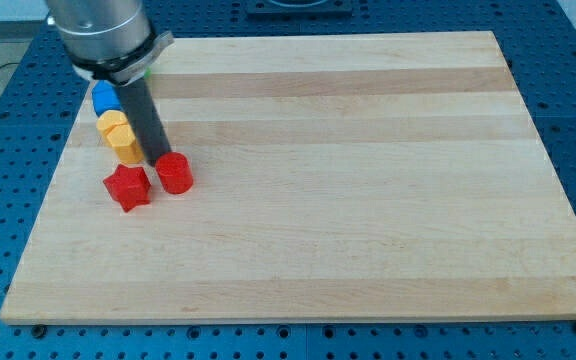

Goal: Move the arm to the top left corner

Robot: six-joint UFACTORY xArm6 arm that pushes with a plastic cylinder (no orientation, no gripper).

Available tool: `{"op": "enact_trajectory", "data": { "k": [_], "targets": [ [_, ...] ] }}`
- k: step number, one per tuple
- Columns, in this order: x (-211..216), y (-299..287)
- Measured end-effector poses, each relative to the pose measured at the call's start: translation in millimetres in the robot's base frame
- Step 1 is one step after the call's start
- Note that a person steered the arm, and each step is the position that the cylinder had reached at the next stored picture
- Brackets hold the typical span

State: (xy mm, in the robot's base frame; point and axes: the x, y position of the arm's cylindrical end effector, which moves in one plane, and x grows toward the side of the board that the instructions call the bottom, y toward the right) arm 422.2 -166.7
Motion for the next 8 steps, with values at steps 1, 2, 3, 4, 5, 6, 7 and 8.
{"op": "enact_trajectory", "data": {
  "k": [1,2,3,4,5,6,7,8],
  "targets": [
    [-7,22],
    [5,22],
    [20,22],
    [13,28],
    [-53,81],
    [-120,101],
    [-200,88],
    [-230,58]
  ]
}}
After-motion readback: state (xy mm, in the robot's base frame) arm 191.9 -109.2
